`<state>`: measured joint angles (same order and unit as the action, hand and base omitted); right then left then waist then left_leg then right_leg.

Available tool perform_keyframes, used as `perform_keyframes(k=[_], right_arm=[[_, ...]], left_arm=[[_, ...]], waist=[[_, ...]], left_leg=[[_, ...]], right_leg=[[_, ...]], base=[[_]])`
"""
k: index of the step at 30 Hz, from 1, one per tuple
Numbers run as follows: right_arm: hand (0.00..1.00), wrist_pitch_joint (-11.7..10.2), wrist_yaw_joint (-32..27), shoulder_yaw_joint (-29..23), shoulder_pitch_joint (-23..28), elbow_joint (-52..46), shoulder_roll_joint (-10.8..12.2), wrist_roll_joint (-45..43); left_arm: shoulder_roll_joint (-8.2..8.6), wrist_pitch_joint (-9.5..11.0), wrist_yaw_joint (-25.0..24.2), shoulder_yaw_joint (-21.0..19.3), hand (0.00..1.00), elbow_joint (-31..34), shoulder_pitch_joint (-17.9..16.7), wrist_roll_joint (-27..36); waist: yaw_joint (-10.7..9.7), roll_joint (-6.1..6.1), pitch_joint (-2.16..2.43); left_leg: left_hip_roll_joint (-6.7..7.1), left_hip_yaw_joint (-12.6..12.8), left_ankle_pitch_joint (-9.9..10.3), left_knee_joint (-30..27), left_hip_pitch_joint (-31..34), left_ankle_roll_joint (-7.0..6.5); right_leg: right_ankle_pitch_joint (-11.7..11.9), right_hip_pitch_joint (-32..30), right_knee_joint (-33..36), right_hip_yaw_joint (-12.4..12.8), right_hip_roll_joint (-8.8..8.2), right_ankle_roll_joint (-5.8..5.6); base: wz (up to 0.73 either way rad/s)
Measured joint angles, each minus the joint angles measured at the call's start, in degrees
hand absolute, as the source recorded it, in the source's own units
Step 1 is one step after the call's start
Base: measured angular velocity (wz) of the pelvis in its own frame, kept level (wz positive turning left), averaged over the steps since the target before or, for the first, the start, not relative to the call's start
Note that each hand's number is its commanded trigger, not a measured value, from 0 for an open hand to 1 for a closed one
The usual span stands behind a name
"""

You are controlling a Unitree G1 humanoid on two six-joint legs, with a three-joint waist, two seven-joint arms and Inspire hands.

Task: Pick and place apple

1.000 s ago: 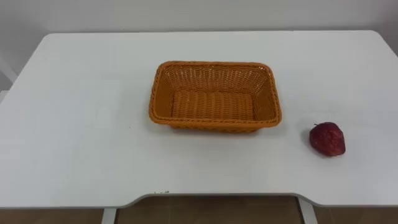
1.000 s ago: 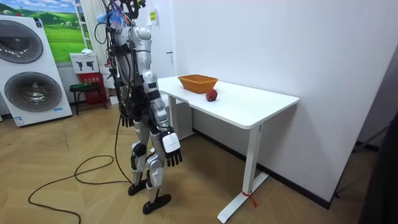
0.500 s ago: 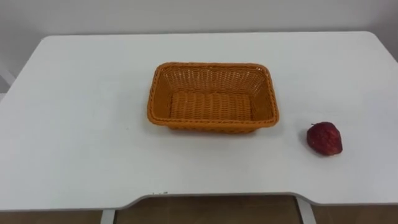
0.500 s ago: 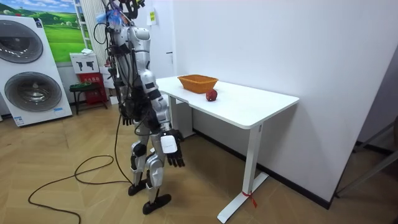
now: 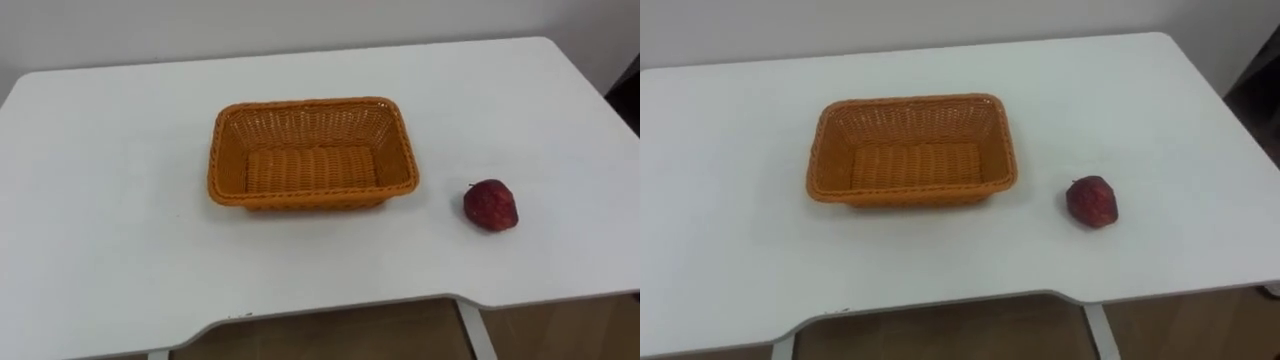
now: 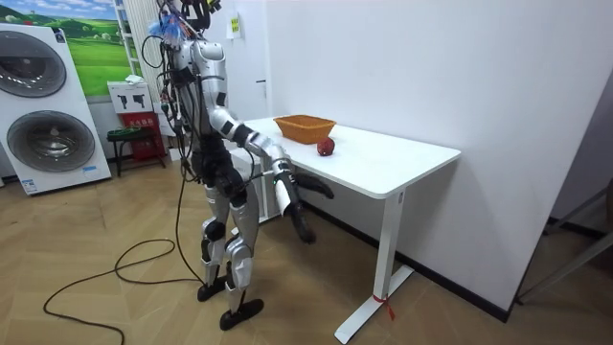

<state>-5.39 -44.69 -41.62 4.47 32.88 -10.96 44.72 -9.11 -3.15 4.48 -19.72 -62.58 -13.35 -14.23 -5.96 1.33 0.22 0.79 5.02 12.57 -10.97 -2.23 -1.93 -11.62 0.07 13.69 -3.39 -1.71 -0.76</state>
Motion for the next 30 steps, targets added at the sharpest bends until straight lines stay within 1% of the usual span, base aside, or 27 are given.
perform_keyframes(k=[1,2,3,5,6,7,8,10,11,12,13,14,16,18,20,23,26,30], right_arm=[[0.0,-0.2,-2.4,0.8,0.0,-4.1,-0.1,-3.5],[0.0,-0.4,-3.5,1.6,0.1,-6.0,-0.1,-5.5],[0.0,-0.5,-5.2,3.4,0.4,-10.2,0.0,-9.5],[0.0,-1.3,-7.5,6.8,0.7,-17.2,0.0,-20.7],[0.0,-1.5,-7.7,7.2,0.7,-18.5,0.0,-22.9],[0.0,-1.6,-8.3,8.2,1.0,-21.3,0.0,-26.9],[0.0,-1.8,-8.5,8.8,1.2,-22.6,0.0,-28.9],[0.0,-3.5,-8.8,11.2,1.1,-26.2,-0.1,-34.9],[0.0,-3.6,-8.9,11.9,1.1,-26.9,-0.1,-35.9],[0.0,-4.2,-8.9,14.0,1.1,-27.6,-0.1,-37.3],[0.0,-4.5,-8.6,16.2,1.1,-27.8,-0.1,-38.7],[0.0,-4.5,-7.9,17.2,1.1,-27.9,-0.1,-39.5],[0.0,-4.5,-4.5,20.1,1.0,-28.1,-0.2,-43.4],[0.0,-4.5,-1.8,22.4,0.9,-28.3,-0.2,-45.2],[0.0,-4.5,1.5,24.9,1.0,-28.8,-0.2,-45.3],[0.0,-4.5,5.9,27.2,1.4,-28.8,-0.2,-45.5],[0.0,-4.5,9.7,28.6,1.8,-28.8,-0.2,-47.6],[0.0,-4.5,13.3,30.1,2.0,-28.8,-0.2,-47.7]], left_arm=[[-0.06,0.0,0.0,1.0,0.0,-0.1,-0.3,0.0],[-0.09,0.0,0.0,1.4,0.0,-0.1,-0.4,0.1],[-0.11,0.0,0.0,2.4,0.0,-0.2,-0.7,0.0],[-0.06,0.1,0.0,4.5,0.0,-0.6,-0.5,0.0],[-0.07,0.3,0.0,5.0,0.0,-0.7,-0.5,0.0],[-0.04,0.9,0.0,5.4,0.0,-1.0,-0.5,0.0],[-0.02,1.0,0.0,5.5,0.0,-1.2,-0.5,0.0],[-0.08,1.1,0.1,7.2,0.0,-1.5,-0.6,-0.1],[-0.09,1.1,0.1,7.8,0.0,-1.4,-0.5,0.0],[-0.12,1.1,0.2,8.9,0.0,-1.3,-0.5,0.0],[-0.06,1.1,0.0,9.7,0.0,-1.3,-0.5,0.0],[-0.04,1.2,-0.1,9.9,0.0,-1.3,-0.4,0.0],[-0.08,1.4,-0.3,10.1,0.0,-1.3,0.0,-0.1],[-0.4,1.5,-0.6,11.0,0.0,-1.3,0.0,-0.1],[-0.47,1.7,-1.4,11.8,0.0,-1.5,-0.1,-0.1],[-0.47,1.8,-2.0,11.9,0.0,-1.5,-0.2,-0.1],[-0.55,1.8,-3.1,11.9,0.0,-1.5,-0.2,-0.1],[-0.55,1.8,-4.2,12.0,0.0,-1.5,-0.2,0.0]], waist=[[0.2,0.02,-0.03],[0.3,0.05,-0.03],[0.4,0.09,-0.06],[1.0,0.2,-0.04],[1.1,0.31,-0.02],[1.6,0.53,0.01],[1.8,0.48,0.09],[2.8,0.67,-0.06],[3.1,0.82,-0.16],[3.6,1.0,-0.34],[4.3,1.15,-0.33],[4.4,1.15,-0.33],[4.8,0.83,-0.34],[4.8,0.39,-0.21],[5.0,-0.34,-0.2],[4.8,-0.86,-0.27],[4.8,-0.95,-0.26],[4.9,-0.73,-0.19]], left_leg=[[0.0,0.0,0.0,-0.1,0.2,0.0],[-0.03,0.0,0.0,-0.1,0.2,0.0],[-0.05,0.1,0.0,0.1,0.3,0.01],[-0.04,0.1,0.0,-0.1,0.8,-0.01],[-0.04,0.0,0.0,-0.1,1.0,-0.01],[-0.04,0.0,0.0,-0.3,1.1,-0.01],[-0.05,0.0,0.0,-0.3,1.1,-0.01],[-0.1,0.0,0.0,-0.3,1.1,-0.01],[-0.12,0.0,0.0,-0.2,1.1,-0.01],[-0.18,0.0,0.0,-0.2,1.1,0.0],[-0.19,0.0,0.0,-0.2,1.1,0.01],[-0.19,0.0,0.0,-0.2,1.1,0.01],[-0.16,0.0,0.0,-0.3,1.3,0.01],[-0.16,0.0,0.0,-0.4,1.5,0.01],[-0.17,0.0,0.0,-0.4,1.4,0.01],[-0.3,-0.1,0.0,-0.3,1.4,0.01],[-0.37,-0.2,0.0,-0.3,1.5,0.03],[-0.37,-0.2,0.0,-0.3,1.5,0.03]], right_leg=[[0.0,-0.2,0.0,0.1,0.06,0.0],[0.0,-0.3,0.0,0.2,0.09,0.0],[0.0,-0.4,0.0,0.3,0.14,0.0],[0.0,-1.2,0.0,0.2,0.11,0.03],[0.0,-1.3,0.0,0.2,0.11,0.03],[0.0,-1.3,-0.1,0.1,0.12,0.03],[0.0,-1.3,-0.1,0.1,0.13,0.03],[0.1,-1.3,-0.2,0.2,0.16,0.05],[0.1,-1.3,-0.2,0.2,0.18,0.06],[0.1,-1.3,-0.3,0.2,0.23,0.13],[0.2,-1.3,-0.5,0.2,0.25,0.16],[0.2,-1.3,-0.5,0.2,0.24,0.16],[0.2,-1.3,-0.4,0.1,0.17,0.13],[0.3,-1.4,-0.5,0.0,0.15,0.14],[0.3,-1.2,-0.6,0.0,0.16,0.15],[0.5,-1.1,-0.9,-0.6,0.16,0.26],[0.6,-1.1,-0.9,-0.7,0.21,0.3],[0.6,-1.0,-1.0,-0.8,0.18,0.31]], base=[[-0.04],[-0.04],[0.0],[0.0],[0.0],[0.0],[0.0],[0.0],[0.0],[0.0],[0.0],[0.0],[0.02],[0.02],[0.0],[0.03],[0.02],[0.0]])
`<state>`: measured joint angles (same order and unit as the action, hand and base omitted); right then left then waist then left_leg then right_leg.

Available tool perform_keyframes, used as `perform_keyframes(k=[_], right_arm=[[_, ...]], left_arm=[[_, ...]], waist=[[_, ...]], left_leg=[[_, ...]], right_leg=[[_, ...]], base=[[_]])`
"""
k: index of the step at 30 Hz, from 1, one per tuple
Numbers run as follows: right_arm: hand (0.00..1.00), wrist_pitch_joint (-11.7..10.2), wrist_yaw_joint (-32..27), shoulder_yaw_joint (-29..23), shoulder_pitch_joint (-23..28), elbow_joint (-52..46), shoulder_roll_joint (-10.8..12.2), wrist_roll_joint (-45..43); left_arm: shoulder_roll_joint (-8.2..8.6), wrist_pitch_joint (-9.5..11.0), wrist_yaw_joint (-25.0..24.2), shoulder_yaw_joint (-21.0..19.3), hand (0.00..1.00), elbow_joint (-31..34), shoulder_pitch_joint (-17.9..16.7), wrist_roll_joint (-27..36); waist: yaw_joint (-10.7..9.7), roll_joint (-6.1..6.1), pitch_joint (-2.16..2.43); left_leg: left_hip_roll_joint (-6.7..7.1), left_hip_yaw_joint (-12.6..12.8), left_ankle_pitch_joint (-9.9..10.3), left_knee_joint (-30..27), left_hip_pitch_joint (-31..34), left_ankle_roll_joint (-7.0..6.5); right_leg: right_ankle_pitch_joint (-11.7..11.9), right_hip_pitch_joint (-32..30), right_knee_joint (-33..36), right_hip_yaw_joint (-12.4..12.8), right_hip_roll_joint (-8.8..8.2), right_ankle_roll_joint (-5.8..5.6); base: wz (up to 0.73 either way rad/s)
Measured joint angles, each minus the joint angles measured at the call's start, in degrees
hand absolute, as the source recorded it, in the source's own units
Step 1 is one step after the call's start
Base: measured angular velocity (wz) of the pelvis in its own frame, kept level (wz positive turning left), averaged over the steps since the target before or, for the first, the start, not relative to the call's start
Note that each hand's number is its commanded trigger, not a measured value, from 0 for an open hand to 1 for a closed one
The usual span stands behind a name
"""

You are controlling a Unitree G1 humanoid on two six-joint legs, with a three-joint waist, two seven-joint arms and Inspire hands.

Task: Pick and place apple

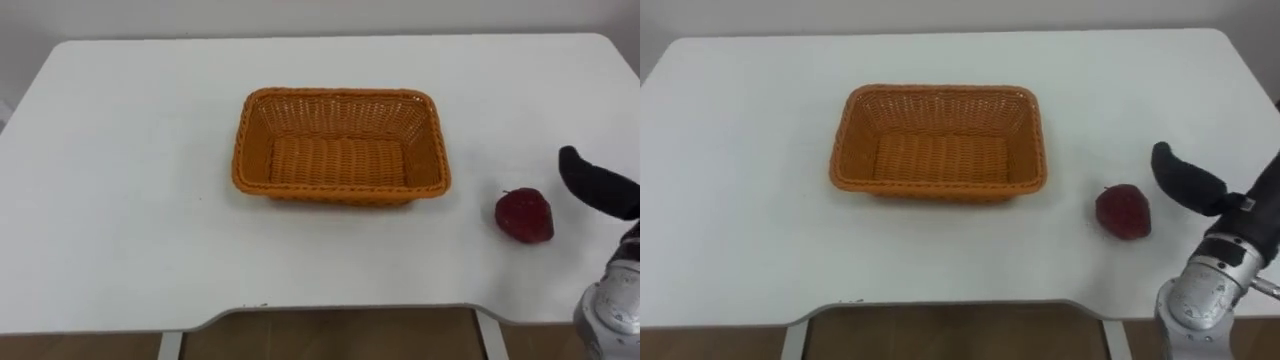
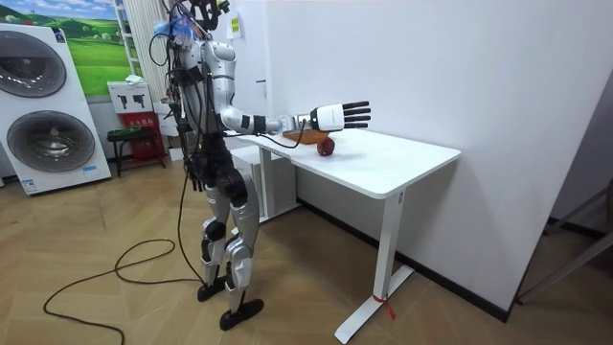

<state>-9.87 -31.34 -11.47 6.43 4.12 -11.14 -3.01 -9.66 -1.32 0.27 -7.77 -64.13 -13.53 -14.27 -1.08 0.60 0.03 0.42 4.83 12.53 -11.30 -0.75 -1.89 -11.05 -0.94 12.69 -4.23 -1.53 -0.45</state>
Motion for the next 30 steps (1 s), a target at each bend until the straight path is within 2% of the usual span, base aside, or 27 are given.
perform_keyframes(k=[15,18,23,30], right_arm=[[0.0,0.0,6.4,4.4,1.0,3.2,0.0,-2.3],[0.0,0.5,8.1,5.2,2.8,4.3,0.0,-2.3],[0.0,0.5,10.3,6.5,4.2,6.6,0.1,-4.6],[0.0,0.5,10.3,7.0,5.0,11.3,0.5,-6.9]], left_arm=[[-0.03,0.0,-1.0,0.0,0.0,-0.3,0.5,0.2],[-0.05,0.0,-1.1,0.0,0.0,-0.1,0.5,0.0],[-0.06,0.2,-0.8,0.0,0.0,-0.3,0.4,0.0],[0.0,0.5,-0.3,0.0,0.0,0.0,0.7,0.0]], waist=[[0.6,0.95,0.13],[1.2,1.06,0.18],[1.5,1.38,0.07],[1.3,1.57,-0.05]], left_leg=[[-0.11,-0.2,0.0,-0.1,-0.9,0.03],[-0.11,-0.2,0.0,-0.1,-1.0,0.03],[-0.11,-0.2,0.0,0.0,-1.0,0.03],[-0.11,-0.4,0.0,0.2,-0.9,0.04]], right_leg=[[0.1,1.3,-0.2,-0.9,-0.15,0.09],[0.2,1.3,-0.1,-0.7,-0.1,0.07],[0.2,1.4,-0.1,-0.6,-0.03,0.07],[0.4,1.8,-1.0,-0.7,0.04,0.01]], base=[[0.01],[0.0],[0.0],[0.0]])
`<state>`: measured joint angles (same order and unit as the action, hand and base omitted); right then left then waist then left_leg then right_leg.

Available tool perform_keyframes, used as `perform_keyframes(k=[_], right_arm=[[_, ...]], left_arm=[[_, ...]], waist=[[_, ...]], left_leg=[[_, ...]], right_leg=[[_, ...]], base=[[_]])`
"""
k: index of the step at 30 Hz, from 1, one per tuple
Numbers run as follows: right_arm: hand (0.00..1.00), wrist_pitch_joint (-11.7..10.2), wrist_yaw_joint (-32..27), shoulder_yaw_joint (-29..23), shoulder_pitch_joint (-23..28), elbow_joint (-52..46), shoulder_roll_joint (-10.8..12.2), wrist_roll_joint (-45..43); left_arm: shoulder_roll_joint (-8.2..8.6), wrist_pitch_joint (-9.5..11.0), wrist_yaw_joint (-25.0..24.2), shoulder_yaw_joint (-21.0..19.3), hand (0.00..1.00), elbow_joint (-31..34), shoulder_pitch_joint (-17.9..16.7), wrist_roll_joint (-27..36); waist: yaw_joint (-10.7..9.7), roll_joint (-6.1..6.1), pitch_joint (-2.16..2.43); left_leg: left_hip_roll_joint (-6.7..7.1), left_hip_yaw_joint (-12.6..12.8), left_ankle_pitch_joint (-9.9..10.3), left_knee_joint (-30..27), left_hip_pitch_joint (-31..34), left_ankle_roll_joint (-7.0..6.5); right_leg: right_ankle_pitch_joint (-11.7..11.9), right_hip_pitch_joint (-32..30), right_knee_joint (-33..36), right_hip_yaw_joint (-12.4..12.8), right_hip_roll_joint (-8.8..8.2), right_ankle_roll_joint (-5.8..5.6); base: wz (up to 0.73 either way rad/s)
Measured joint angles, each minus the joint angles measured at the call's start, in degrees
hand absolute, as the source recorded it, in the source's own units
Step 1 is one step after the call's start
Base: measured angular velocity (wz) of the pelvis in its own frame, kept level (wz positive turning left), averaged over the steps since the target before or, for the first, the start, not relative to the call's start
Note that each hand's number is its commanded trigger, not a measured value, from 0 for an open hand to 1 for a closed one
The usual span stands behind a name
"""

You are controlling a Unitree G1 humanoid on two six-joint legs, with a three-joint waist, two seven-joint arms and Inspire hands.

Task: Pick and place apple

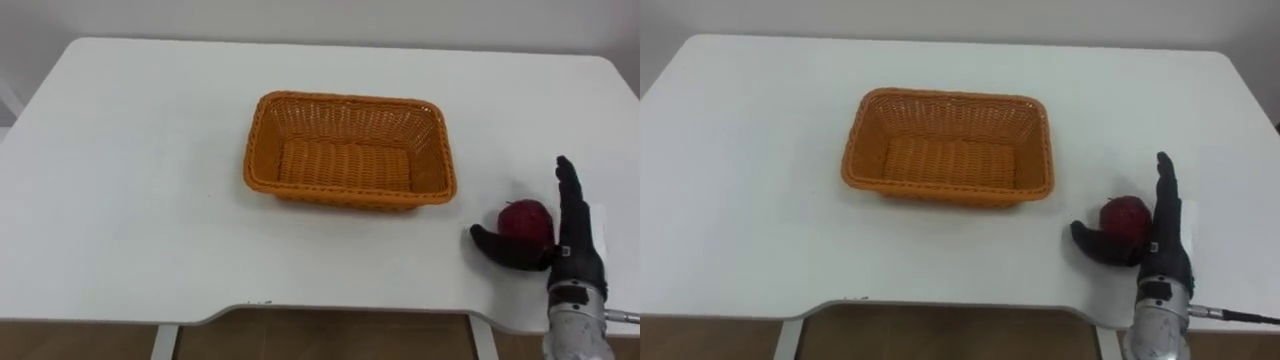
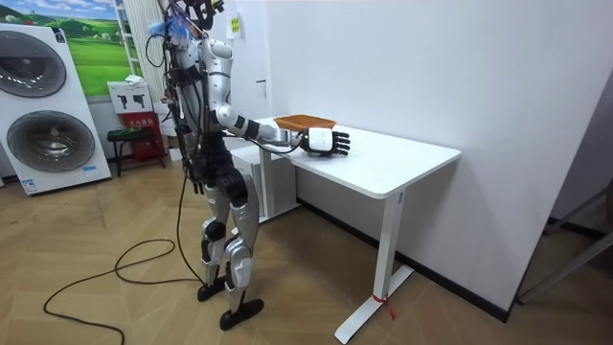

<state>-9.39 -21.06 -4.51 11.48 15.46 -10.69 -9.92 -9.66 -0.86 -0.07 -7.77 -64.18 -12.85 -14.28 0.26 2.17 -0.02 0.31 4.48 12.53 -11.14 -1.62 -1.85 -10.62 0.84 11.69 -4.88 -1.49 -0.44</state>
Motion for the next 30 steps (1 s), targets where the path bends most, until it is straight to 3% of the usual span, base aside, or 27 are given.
perform_keyframes(k=[2,3,4,8,17,27,30], right_arm=[[0.0,-0.7,0.0,0.0,0.1,0.8,0.1,0.0],[0.68,-1.3,0.0,0.0,0.0,1.2,0.2,0.0],[1.0,-1.5,0.0,0.0,0.0,1.5,0.2,0.1],[1.0,-3.4,0.4,0.0,-0.1,4.1,0.2,0.8],[1.0,-5.5,-2.3,-2.2,-2.3,8.7,-0.7,0.2],[1.0,-5.0,-3.6,-2.7,-3.0,6.5,-0.3,-0.4],[1.0,-4.7,-4.2,-1.3,-3.0,5.1,-0.2,-0.2]], left_arm=[[0.0,0.0,0.1,0.0,0.0,0.0,0.0,0.0],[0.0,0.0,0.1,0.0,0.0,0.0,0.4,0.1],[0.0,0.0,0.4,0.1,0.0,0.0,0.8,0.2],[0.0,0.2,1.0,0.3,0.0,0.1,1.1,0.2],[-0.02,1.1,1.1,1.2,0.0,0.1,0.9,0.3],[0.01,1.5,1.1,1.6,0.0,0.1,0.8,0.1],[0.01,2.2,1.1,1.7,0.0,-0.3,0.9,0.2]], waist=[[-0.1,-0.01,0.02],[-0.1,0.01,0.03],[-0.1,-0.06,0.05],[-0.7,-0.54,0.58],[-1.4,-1.08,0.59],[-1.3,-1.52,0.54],[-0.8,-1.57,0.29]], left_leg=[[0.01,0.0,0.0,0.0,0.0,0.0],[0.01,0.0,0.0,0.0,0.0,0.0],[0.01,0.0,0.0,0.0,0.0,0.0],[0.01,-0.1,0.0,0.1,-0.1,0.0],[-0.15,-0.1,0.0,0.0,-0.1,0.01],[-0.29,0.2,0.0,0.5,-0.4,0.07],[-0.46,0.8,0.0,0.6,-0.9,0.13]], right_leg=[[0.0,0.0,0.0,0.0,0.0,0.0],[0.0,0.0,0.0,0.1,0.0,0.0],[0.0,0.0,0.0,0.0,0.0,0.0],[0.0,0.2,-0.1,-0.1,-0.02,-0.01],[0.2,0.3,-0.2,-0.4,0.05,0.06],[0.2,0.1,-0.3,0.0,0.34,0.08],[0.4,0.2,-0.5,0.3,0.54,0.27]], base=[[0.0],[0.0],[0.0],[0.0],[0.0],[-0.02],[-0.11]])
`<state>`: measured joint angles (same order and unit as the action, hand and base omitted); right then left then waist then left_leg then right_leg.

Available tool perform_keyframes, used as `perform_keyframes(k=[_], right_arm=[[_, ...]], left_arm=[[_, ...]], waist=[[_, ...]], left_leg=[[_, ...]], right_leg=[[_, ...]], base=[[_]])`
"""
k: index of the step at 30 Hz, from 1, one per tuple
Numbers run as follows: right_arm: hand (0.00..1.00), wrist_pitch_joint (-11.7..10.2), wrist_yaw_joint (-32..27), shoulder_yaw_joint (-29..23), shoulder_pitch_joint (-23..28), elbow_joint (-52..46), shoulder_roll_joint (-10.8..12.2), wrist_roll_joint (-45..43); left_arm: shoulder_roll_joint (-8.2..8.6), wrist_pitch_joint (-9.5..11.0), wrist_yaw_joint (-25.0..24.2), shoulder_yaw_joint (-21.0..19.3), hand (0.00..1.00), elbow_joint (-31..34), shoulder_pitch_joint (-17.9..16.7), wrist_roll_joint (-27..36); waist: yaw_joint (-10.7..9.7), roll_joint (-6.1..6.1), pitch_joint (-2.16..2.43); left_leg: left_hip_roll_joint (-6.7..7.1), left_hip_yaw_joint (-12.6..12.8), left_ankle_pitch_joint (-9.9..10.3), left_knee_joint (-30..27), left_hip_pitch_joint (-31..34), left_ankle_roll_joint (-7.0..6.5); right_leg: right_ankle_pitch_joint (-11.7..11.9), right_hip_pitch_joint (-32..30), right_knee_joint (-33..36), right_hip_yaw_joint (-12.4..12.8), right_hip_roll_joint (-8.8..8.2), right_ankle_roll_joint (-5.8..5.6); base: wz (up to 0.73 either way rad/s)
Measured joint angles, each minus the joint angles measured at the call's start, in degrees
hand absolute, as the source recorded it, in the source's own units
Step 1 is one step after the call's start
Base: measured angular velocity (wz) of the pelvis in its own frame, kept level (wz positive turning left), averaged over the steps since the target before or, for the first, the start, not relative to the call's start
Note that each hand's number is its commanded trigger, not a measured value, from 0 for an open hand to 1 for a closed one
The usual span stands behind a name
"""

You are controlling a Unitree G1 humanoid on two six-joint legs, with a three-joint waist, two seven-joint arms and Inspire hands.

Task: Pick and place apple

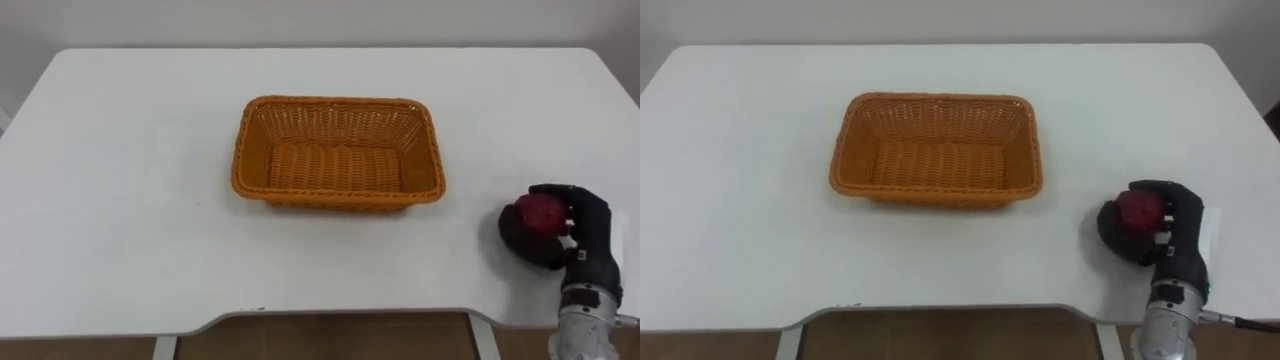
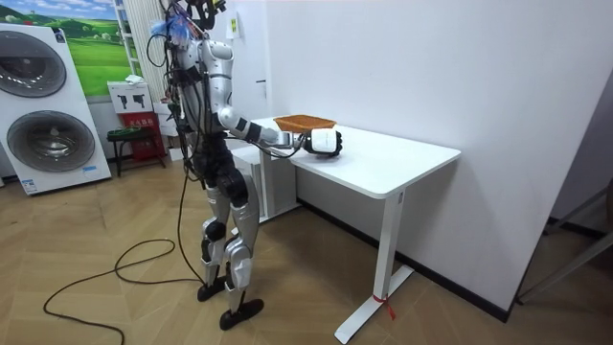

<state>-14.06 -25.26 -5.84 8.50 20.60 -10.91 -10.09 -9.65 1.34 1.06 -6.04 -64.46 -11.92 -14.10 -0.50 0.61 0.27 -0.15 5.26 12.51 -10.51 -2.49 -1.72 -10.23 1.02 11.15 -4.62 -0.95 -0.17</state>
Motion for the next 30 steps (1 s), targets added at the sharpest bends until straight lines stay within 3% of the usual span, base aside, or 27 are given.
perform_keyframes(k=[2,8,13,23,25,26,27,28,30], right_arm=[[1.0,1.0,0.0,0.2,0.3,-3.4,0.5,-0.1],[1.0,1.2,0.2,1.1,0.5,-17.8,0.6,-0.3],[1.0,1.5,2.8,3.2,0.3,-22.2,0.6,-0.3],[1.0,1.7,5.3,5.8,-0.8,-28.5,0.5,-3.7],[1.0,1.7,5.6,8.3,-0.9,-30.3,0.1,-3.7],[0.73,1.7,6.0,9.7,-1.0,-30.8,-0.1,-3.6],[0.31,1.7,6.4,10.4,-1.1,-30.9,-0.1,-3.6],[0.0,2.0,7.1,11.8,-1.2,-30.9,-0.1,-3.4],[0.0,3.0,8.3,13.2,-1.2,-30.9,-0.2,-3.3]], left_arm=[[0.0,0.8,-0.1,0.1,0.0,-0.5,0.4,0.1],[-0.06,1.1,-0.3,0.1,0.0,-3.2,1.1,0.1],[-0.04,1.1,-0.4,0.7,0.0,-3.0,1.2,0.1],[-0.08,1.1,-1.8,2.9,0.0,-3.3,1.2,0.2],[-0.06,0.9,-1.8,3.3,0.0,-4.2,1.3,1.0],[-0.06,0.5,-1.7,4.2,0.0,-4.2,1.4,1.0],[-0.03,0.3,-1.7,4.5,0.0,-4.2,1.4,1.0],[-0.01,-0.1,-1.7,5.2,0.0,-4.2,1.7,0.9],[0.04,-0.6,-1.8,5.7,0.0,-4.1,2.6,0.9]], waist=[[0.5,-0.31,-0.22],[1.5,0.08,-0.06],[2.2,0.42,0.06],[2.6,0.06,-0.22],[2.7,0.02,-0.25],[2.7,0.02,-0.25],[2.8,0.02,-0.25],[3.1,0.01,-0.25],[4.0,-0.03,-0.26]], left_leg=[[0.02,0.0,0.0,0.1,0.2,0.05],[0.01,-0.8,-0.1,-0.3,1.4,0.16],[0.05,-1.1,-0.1,-0.3,1.6,0.16],[0.01,-1.3,-0.1,-0.4,2.1,0.21],[0.01,-1.4,-0.1,-0.4,2.1,0.21],[0.01,-1.4,-0.1,-0.4,2.0,0.22],[0.01,-1.4,-0.1,-0.3,2.0,0.22],[0.01,-1.3,-0.1,-0.4,2.0,0.22],[0.01,-1.3,-0.1,-0.4,2.0,0.22]], right_leg=[[0.0,-0.2,-0.2,-0.1,0.0,0.04],[0.1,-0.8,-0.5,-0.6,0.0,0.07],[0.1,-0.8,-0.6,-1.1,-0.09,0.07],[0.1,-1.0,-0.5,-1.7,-0.12,0.07],[0.1,-1.0,-0.5,-1.6,-0.09,0.07],[0.1,-1.0,-0.5,-1.5,-0.08,0.07],[0.1,-1.0,-0.5,-1.5,-0.08,0.07],[0.1,-1.0,-0.5,-1.4,-0.07,0.08],[0.1,-1.0,-0.5,-1.4,-0.08,0.09]], base=[[-0.03],[0.06],[0.04],[0.02],[0.0],[0.0],[0.0],[0.0],[0.0]])
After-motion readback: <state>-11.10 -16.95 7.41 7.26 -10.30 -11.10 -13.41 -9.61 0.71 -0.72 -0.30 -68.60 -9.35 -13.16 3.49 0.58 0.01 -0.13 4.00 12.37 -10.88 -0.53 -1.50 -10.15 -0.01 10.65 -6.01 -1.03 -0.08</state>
